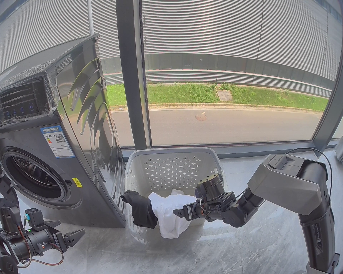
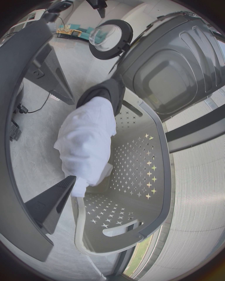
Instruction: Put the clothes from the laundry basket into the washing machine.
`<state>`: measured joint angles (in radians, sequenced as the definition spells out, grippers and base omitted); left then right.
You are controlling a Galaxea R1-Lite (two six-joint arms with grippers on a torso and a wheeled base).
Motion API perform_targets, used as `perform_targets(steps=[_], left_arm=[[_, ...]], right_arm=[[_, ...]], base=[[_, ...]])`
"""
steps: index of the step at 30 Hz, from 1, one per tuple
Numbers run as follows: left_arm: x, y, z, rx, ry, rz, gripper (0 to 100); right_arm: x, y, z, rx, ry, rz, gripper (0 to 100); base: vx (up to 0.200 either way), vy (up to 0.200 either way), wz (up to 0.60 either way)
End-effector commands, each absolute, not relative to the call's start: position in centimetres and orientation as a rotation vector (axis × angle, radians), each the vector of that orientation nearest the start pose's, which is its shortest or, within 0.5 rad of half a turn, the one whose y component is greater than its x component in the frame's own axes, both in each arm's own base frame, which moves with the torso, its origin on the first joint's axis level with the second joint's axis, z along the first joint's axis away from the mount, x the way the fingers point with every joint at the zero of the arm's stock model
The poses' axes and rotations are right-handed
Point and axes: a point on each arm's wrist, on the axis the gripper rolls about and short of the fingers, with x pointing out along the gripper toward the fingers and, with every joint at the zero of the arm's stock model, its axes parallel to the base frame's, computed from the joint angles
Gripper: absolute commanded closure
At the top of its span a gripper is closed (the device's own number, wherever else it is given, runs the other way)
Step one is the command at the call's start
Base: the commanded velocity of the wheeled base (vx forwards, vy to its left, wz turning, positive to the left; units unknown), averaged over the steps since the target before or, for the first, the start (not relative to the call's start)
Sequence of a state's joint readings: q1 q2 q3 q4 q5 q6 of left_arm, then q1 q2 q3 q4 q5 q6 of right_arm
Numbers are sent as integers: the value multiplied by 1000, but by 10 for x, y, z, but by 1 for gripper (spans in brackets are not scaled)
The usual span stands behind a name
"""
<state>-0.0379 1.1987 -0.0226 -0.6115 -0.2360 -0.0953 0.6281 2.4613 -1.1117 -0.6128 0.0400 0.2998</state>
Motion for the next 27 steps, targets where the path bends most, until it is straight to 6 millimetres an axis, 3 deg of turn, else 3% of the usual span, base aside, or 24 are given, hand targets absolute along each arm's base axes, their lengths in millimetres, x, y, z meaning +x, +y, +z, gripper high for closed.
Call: perform_targets(steps=[1,14,27], left_arm=[[114,-9,93,-148,571,-239,0],[113,-10,95,-148,556,-241,0],[112,-9,96,-146,553,-241,0]], right_arm=[[345,247,-44,69,810,463,0],[363,258,-60,83,771,414,0],[370,267,-59,86,737,433,0]], base=[[0,0,0],[0,0,0],[0,0,0]])
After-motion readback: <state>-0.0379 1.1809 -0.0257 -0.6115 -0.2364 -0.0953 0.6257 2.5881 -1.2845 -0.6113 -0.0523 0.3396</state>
